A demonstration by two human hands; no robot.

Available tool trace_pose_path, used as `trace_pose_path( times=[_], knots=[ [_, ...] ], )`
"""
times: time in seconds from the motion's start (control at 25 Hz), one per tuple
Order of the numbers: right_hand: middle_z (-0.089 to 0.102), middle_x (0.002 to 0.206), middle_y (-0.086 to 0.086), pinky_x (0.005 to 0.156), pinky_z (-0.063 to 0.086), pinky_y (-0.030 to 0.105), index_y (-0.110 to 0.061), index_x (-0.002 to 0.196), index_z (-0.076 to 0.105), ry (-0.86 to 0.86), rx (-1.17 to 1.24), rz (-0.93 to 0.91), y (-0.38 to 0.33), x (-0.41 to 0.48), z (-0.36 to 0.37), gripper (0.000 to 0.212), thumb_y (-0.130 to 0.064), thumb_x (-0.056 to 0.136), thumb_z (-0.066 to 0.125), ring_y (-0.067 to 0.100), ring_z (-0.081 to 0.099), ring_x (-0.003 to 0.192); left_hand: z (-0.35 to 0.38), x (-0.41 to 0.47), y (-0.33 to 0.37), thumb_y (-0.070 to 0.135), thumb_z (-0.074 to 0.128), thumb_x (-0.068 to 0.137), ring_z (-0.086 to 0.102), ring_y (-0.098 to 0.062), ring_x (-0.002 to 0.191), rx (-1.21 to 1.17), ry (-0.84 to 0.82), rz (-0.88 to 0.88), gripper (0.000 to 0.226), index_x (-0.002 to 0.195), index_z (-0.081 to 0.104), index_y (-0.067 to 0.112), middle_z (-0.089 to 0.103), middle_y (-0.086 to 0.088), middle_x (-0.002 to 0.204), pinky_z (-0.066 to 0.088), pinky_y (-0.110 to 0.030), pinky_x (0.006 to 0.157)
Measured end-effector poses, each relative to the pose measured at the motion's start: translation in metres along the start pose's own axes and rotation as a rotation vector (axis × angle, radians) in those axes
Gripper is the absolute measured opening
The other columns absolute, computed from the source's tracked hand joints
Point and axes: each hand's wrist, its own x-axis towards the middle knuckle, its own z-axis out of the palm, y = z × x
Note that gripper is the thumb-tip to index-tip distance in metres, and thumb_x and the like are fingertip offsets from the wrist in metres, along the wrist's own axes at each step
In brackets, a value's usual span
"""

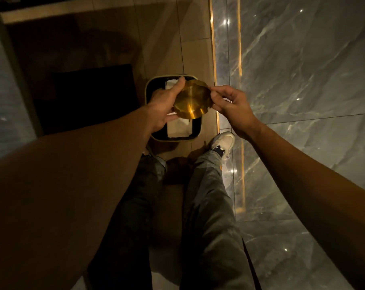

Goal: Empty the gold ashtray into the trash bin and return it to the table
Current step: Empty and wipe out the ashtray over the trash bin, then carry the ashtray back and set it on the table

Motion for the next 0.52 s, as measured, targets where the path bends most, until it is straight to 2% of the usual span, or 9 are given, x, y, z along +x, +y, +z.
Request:
trace_pose_path(
  times=[0.12,0.24,0.36,0.44,0.52],
  knots=[
    [0.064,0.104,0.006,0.082,0.058,0.032,-0.005,0.116,0.064,0.077,0.007,-0.010,-0.025,-0.020,0.004,0.023,-0.016,0.096,0.059,0.016,0.065,0.097,0.003,-0.031,0.008,0.045,0.052,0.097,0.061,-0.025,0.116,-0.046,0.032,0.038,0.042,0.133,0.055,0.022,0.062,-0.006,0.130,0.058,-0.036,0.077],
    [0.065,0.113,0.011,0.082,0.059,0.032,-0.008,0.121,0.061,0.122,0.004,-0.028,-0.058,-0.046,0.006,0.027,-0.018,0.096,0.059,0.019,0.066,0.102,0.003,-0.075,0.017,0.035,0.044,0.103,0.062,-0.021,0.114,-0.064,0.047,0.187,0.032,0.132,0.054,0.027,0.060,-0.001,0.132,0.058,-0.034,0.075],
    [0.066,0.116,0.018,0.085,0.060,0.040,-0.014,0.123,0.060,0.147,0.057,-0.071,-0.090,-0.078,0.008,0.027,-0.020,0.097,0.057,0.027,0.065,0.108,-0.002,-0.123,0.028,0.034,0.043,0.103,0.061,-0.021,0.118,-0.010,0.002,0.353,0.028,0.130,0.052,0.035,0.054,0.000,0.138,0.059,-0.038,0.086],
    [0.065,0.116,0.021,0.087,0.059,0.048,-0.013,0.124,0.060,0.165,0.114,-0.111,-0.112,-0.101,0.010,0.029,-0.019,0.096,0.059,0.031,0.065,0.109,-0.009,-0.157,0.034,0.029,0.049,0.101,0.058,-0.020,0.120,0.054,-0.030,0.454,0.029,0.130,0.052,0.033,0.054,0.001,0.137,0.055,-0.043,0.095],
    [0.065,0.116,0.021,0.086,0.058,0.050,-0.010,0.126,0.059,0.170,0.153,-0.128,-0.133,-0.122,0.015,0.031,-0.018,0.096,0.059,0.033,0.065,0.109,-0.019,-0.188,0.037,0.023,0.065,0.092,0.055,-0.017,0.124,0.157,-0.078,0.562,0.047,0.135,0.049,0.030,0.054,0.003,0.136,0.051,-0.043,0.102]
  ],
)
